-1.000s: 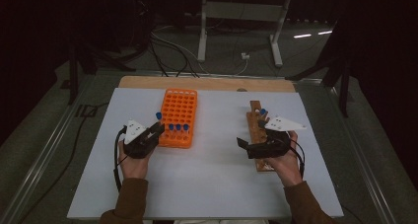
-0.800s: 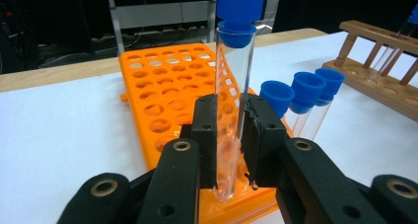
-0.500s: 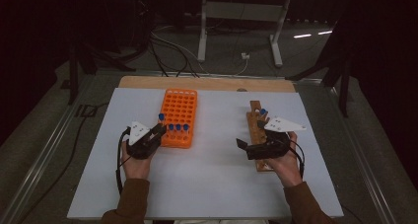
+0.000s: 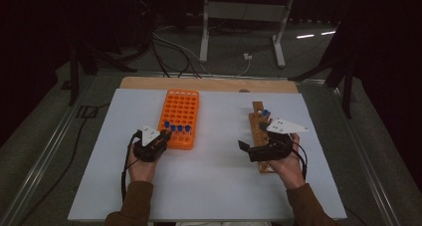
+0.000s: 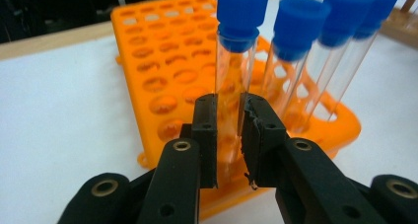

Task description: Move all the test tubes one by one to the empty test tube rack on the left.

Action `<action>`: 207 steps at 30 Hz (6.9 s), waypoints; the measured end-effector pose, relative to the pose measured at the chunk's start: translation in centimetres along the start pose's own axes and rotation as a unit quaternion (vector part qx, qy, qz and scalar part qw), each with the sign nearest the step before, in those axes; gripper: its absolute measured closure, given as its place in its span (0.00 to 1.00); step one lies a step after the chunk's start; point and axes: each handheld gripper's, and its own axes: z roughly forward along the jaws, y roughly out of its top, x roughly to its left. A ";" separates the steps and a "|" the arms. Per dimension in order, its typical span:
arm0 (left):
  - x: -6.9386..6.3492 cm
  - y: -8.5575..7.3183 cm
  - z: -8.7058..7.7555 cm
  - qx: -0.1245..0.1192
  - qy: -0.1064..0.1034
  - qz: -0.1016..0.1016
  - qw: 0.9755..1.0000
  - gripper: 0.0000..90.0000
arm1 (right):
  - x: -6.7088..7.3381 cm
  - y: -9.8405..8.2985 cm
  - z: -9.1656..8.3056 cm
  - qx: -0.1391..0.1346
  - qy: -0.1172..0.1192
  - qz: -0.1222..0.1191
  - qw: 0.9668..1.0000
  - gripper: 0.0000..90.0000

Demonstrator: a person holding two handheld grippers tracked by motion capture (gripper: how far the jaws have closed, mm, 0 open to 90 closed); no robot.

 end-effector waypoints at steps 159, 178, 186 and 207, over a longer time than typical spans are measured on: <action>0.6 1.0 -3.1 -0.064 -0.083 -0.063 0.993 0.01 | -6.0 2.9 1.1 0.019 -0.081 0.008 0.997 0.85; 0.4 1.2 -3.1 -0.065 -0.084 -0.058 0.993 0.01 | -2.0 3.4 3.4 0.035 -0.029 -0.026 0.999 0.85; 0.3 1.3 -3.2 -0.068 -0.082 -0.056 0.993 0.01 | -0.4 3.5 4.3 0.039 -0.009 -0.035 0.999 0.85; -1.9 2.9 -3.5 -0.089 -0.089 -0.020 0.992 0.01 | 3.4 4.1 6.2 0.049 0.041 -0.057 0.996 0.85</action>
